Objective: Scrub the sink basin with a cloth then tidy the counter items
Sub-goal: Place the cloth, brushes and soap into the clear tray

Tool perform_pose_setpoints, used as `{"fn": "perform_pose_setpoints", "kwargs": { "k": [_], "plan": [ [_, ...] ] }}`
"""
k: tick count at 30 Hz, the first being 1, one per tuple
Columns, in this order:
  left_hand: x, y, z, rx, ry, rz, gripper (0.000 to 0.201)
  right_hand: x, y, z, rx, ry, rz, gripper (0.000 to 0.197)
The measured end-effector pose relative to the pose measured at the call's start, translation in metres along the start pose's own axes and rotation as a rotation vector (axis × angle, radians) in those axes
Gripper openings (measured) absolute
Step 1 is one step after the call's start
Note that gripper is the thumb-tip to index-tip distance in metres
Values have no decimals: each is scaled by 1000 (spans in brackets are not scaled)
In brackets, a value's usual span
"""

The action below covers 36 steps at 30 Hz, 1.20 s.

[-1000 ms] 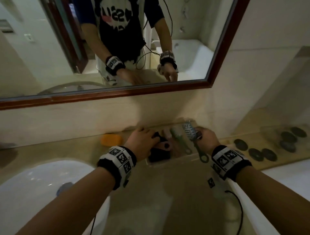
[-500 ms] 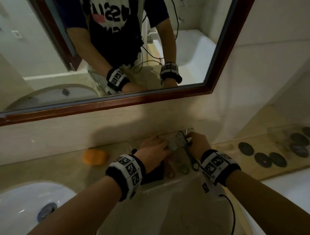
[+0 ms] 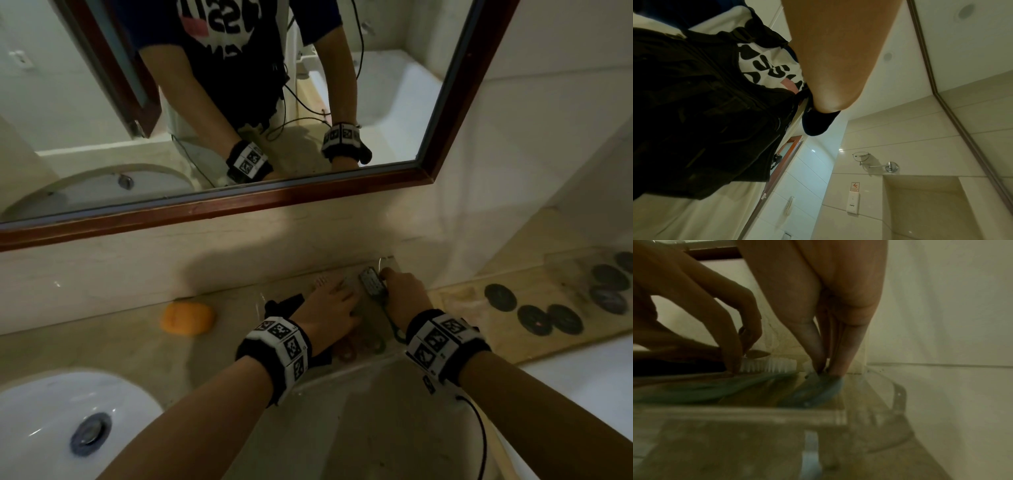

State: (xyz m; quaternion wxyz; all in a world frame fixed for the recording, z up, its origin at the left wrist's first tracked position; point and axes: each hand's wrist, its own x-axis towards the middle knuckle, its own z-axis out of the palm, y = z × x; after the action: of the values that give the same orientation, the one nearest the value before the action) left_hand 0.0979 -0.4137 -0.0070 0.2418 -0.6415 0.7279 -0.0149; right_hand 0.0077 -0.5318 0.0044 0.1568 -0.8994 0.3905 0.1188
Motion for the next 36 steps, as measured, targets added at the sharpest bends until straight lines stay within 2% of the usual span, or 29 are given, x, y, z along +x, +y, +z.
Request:
{"fn": "perform_pose_setpoints", "kwargs": {
  "k": [2, 6, 9, 14, 17, 19, 21, 22, 26, 28, 30, 33, 36],
  "plan": [
    [-4, 1, -6, -7, 23, 8, 31, -1, 2, 0, -13, -9, 8, 32],
    [3, 2, 5, -63, 210, -61, 27, -1, 5, 4, -14, -11, 5, 32],
    [7, 4, 5, -44, 258, -71, 23, 0, 8, 6, -16, -14, -4, 33],
    [3, 5, 5, -74, 231, -131, 26, 1, 9, 8, -17, -16, -12, 33],
    [-3, 4, -1, -115, 105, -160, 38, 0, 10, 7, -18, -14, -7, 33],
    [-11, 0, -1, -131, 72, -198, 44, -4, 8, 3, -18, 5, -8, 32],
    [-15, -3, -2, -170, 165, -263, 44, -6, 8, 0, -12, 23, 4, 30],
    [-22, -3, -4, -191, 217, -295, 42, -11, 6, -3, -10, 38, 6, 30],
    [-53, -4, -13, -234, 152, -374, 46, -34, -4, -11, -19, 104, 17, 33],
    [-74, -2, -18, -265, 208, -389, 46, -50, -13, -15, -25, 106, 15, 35],
    [-99, 0, -26, -302, 241, -397, 41, -69, -24, -19, -29, 125, 4, 34],
    [-143, 5, -25, -320, 165, -472, 37, -102, -51, -20, -51, 189, -27, 36],
    [-193, 7, -21, -364, 223, -572, 37, -137, -85, -20, -52, 239, -76, 38]
  ]
}}
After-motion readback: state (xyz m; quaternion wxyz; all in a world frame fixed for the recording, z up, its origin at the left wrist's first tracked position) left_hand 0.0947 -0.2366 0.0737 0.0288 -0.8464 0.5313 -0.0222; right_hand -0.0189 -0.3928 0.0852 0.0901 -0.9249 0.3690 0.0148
